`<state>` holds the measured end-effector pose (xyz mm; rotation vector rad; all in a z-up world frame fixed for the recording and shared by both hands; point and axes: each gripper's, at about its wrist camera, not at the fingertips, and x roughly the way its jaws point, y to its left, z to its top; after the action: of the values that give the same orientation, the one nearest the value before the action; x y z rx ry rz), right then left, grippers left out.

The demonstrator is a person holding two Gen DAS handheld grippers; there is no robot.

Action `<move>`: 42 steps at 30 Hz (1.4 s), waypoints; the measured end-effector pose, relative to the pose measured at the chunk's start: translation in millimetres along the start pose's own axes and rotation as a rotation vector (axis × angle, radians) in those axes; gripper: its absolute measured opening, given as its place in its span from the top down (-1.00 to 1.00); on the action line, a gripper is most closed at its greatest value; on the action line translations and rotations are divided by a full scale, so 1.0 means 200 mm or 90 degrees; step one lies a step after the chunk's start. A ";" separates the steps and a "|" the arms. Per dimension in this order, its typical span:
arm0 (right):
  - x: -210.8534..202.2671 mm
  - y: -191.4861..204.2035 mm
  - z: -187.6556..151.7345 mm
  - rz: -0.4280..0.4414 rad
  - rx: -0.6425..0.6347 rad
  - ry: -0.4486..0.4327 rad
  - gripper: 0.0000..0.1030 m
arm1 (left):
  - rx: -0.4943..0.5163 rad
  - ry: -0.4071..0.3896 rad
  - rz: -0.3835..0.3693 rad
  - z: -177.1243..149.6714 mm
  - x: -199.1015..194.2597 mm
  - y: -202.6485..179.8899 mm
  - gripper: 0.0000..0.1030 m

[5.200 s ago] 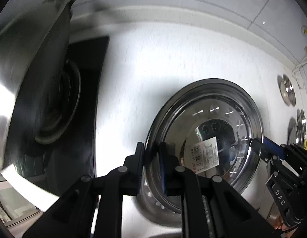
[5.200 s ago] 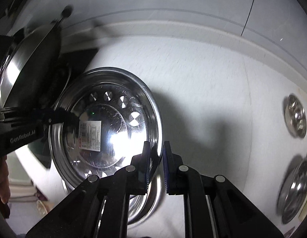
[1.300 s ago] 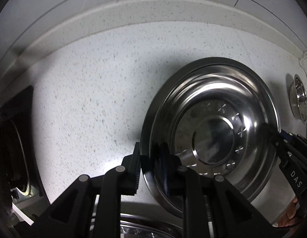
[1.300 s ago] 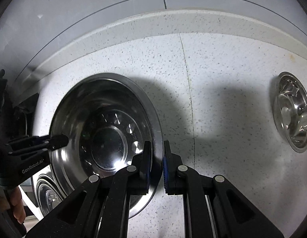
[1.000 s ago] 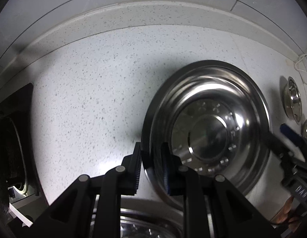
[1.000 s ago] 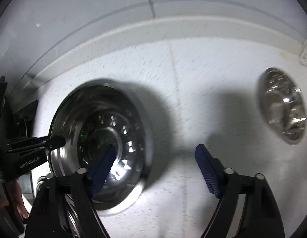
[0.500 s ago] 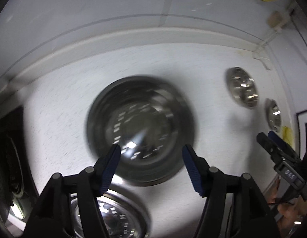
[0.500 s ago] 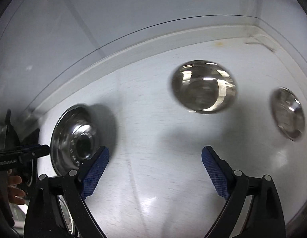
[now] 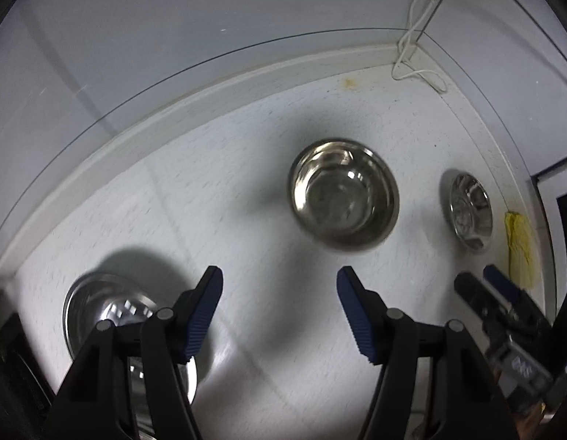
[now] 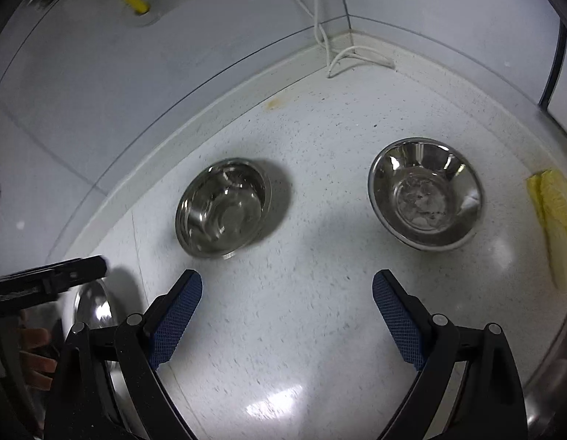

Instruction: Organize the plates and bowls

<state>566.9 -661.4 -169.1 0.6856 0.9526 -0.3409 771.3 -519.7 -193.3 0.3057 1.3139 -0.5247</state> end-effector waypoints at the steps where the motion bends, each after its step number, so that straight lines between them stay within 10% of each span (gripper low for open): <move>1: 0.02 -0.02 0.02 0.024 0.021 0.005 -0.78 | 0.000 0.003 0.003 0.03 0.03 -0.02 -0.23; 21: 0.62 -0.04 0.28 -0.035 0.049 0.076 -0.76 | -0.020 0.107 0.067 0.34 0.60 0.00 -0.20; 29: 0.63 0.09 0.25 -0.040 -0.018 0.098 0.82 | 0.001 0.110 0.046 0.31 0.63 -0.05 0.76; 42: 0.32 0.40 0.08 0.012 -0.073 0.072 0.87 | -0.020 0.036 0.056 0.04 0.23 0.14 0.76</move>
<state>656.1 -612.0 -186.6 0.6141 1.0642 -0.2306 800.6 -508.4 -238.5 0.3535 1.3554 -0.4231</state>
